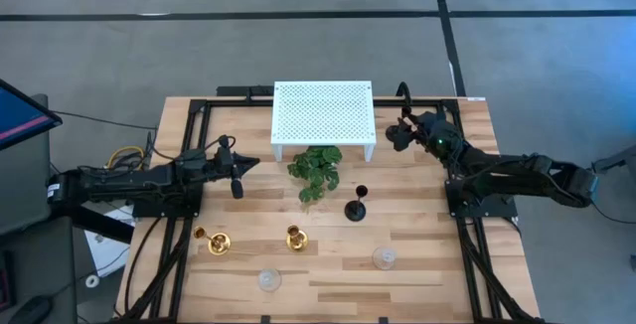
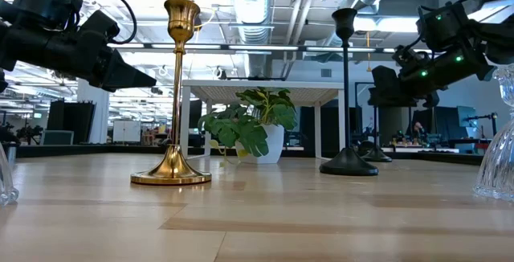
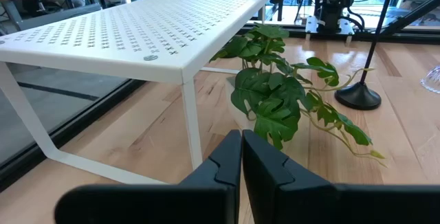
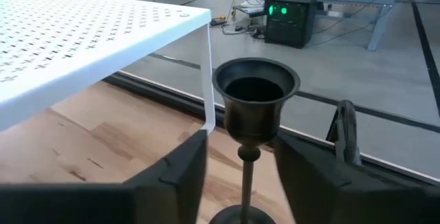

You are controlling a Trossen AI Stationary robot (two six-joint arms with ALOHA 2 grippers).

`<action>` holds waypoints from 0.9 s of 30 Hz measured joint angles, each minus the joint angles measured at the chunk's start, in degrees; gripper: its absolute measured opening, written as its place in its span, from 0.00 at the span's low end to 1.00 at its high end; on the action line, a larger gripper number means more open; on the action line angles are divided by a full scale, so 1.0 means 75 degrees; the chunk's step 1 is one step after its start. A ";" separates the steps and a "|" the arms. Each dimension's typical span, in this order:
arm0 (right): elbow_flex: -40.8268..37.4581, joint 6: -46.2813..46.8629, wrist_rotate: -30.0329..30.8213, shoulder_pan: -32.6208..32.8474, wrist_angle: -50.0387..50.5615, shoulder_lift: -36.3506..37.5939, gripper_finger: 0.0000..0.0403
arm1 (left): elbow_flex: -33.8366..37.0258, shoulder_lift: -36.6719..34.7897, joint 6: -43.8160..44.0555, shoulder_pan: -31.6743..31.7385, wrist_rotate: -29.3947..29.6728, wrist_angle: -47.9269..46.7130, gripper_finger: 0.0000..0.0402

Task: Pick & Place candle stick holders
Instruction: Put the top black candle holder on the shelf

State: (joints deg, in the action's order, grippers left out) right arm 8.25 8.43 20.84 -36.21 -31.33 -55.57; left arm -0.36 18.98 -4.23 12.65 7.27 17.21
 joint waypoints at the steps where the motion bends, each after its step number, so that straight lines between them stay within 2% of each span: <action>1: 0.0000 0.0000 0.0001 0.0002 -0.0001 0.0000 0.31 | 0.0001 0.0000 0.0000 0.0002 0.0002 0.0000 0.04; 6: 0.0000 -0.0204 0.0001 0.0003 0.0000 0.0000 0.05 | 0.0003 0.0000 0.0000 0.0002 0.0002 0.0000 0.04; 7: 0.0000 -0.0221 0.0001 0.0003 -0.0003 0.0000 0.03 | 0.0003 0.0000 0.0000 0.0000 0.0002 0.0000 0.04; 20: 0.0000 -0.0380 -0.0001 0.0375 0.0084 0.0017 0.01 | 0.0003 0.0000 0.0000 0.0002 0.0002 0.0003 0.04; 27: 0.0003 -0.0524 -0.0005 0.0589 0.1156 0.0017 0.05 | 0.0000 0.0000 0.0023 0.0002 0.0001 0.0002 0.04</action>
State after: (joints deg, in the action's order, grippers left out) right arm 8.27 4.49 20.80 -31.79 -22.66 -55.44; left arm -0.36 18.98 -4.05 12.67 7.28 17.23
